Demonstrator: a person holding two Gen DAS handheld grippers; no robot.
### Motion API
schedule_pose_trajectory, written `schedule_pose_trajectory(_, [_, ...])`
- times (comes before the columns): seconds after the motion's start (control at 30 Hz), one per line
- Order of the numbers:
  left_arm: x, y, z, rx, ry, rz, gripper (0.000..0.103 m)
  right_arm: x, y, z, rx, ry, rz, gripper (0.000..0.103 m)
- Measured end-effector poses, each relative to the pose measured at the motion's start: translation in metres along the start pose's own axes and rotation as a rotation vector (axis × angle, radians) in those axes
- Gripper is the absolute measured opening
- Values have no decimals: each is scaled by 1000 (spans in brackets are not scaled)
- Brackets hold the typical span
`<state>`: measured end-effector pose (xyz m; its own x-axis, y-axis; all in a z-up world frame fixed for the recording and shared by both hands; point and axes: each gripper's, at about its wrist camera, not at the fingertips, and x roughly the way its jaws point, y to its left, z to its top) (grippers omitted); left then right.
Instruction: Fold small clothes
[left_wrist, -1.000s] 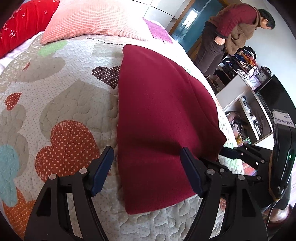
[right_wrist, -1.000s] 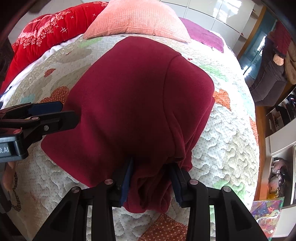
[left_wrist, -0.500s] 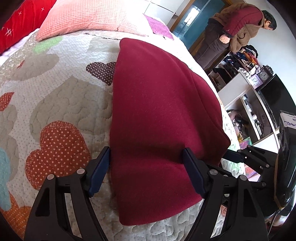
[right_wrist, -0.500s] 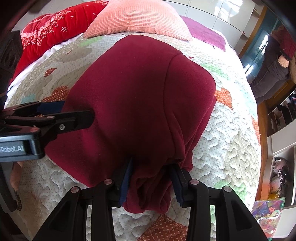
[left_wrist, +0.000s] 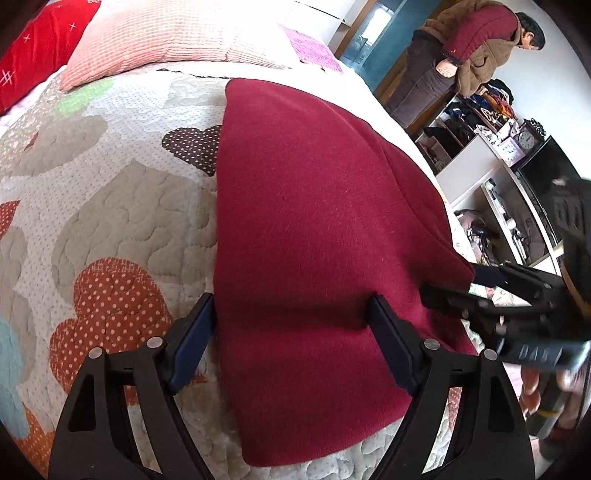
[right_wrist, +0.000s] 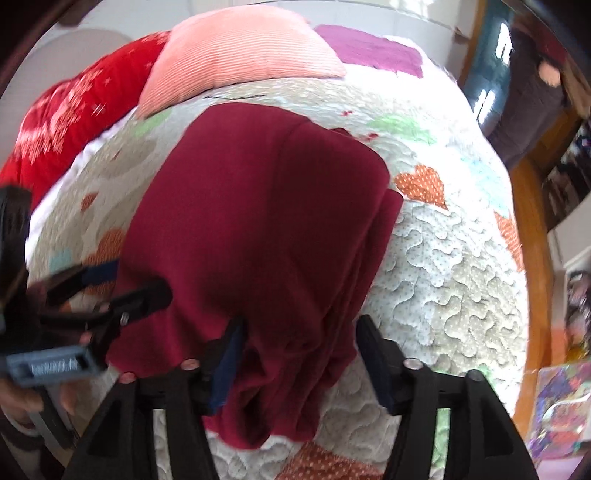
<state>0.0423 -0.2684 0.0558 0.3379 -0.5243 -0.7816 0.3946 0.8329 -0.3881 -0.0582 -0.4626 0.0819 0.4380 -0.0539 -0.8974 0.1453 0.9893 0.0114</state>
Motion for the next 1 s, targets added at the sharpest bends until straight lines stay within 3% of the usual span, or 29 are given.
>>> schedule_pose_trajectory(0.2, [12,2,10,-7,20,-33,94,22,-21,23,94,33,153,71])
schedule_pose_trajectory(0.37, [16,-3,9,-9,5,-55,91,38,-22,30,117,5,225,79])
schedule_pose_trajectory(0.4, [16,-3,9,-7,-2,-54,84,38,-20,30,121,-6,230,77])
schedule_pose_trajectory(0.43, [13,-3,8,-2,-13,-53,80,37,-18,30,119,-21,230,67])
schedule_pose_trajectory(0.5, [-1,-2,3,18,-44,-61,56,29,-8,28,89,-55,214,47])
schedule_pose_trajectory(0.53, [-7,-1,3,25,-51,-64,51,21,-4,27,73,-74,214,39])
schedule_pose_trajectory(0.57, [-17,-1,1,34,-56,-73,47,12,3,27,58,-92,208,38])
schedule_pose_trajectory(0.63, [-38,-1,-7,44,-66,-77,47,-6,17,26,29,-122,208,36])
schedule_pose_trajectory(0.8, [-104,6,-47,69,-90,-25,47,-54,60,4,-26,-150,314,36])
schedule_pose_trajectory(0.9, [-126,21,-81,53,-58,10,47,-64,88,-21,-64,-125,369,35])
schedule_pose_trajectory(1.0, [-119,41,-109,16,23,39,52,-50,112,-51,-77,-69,378,41])
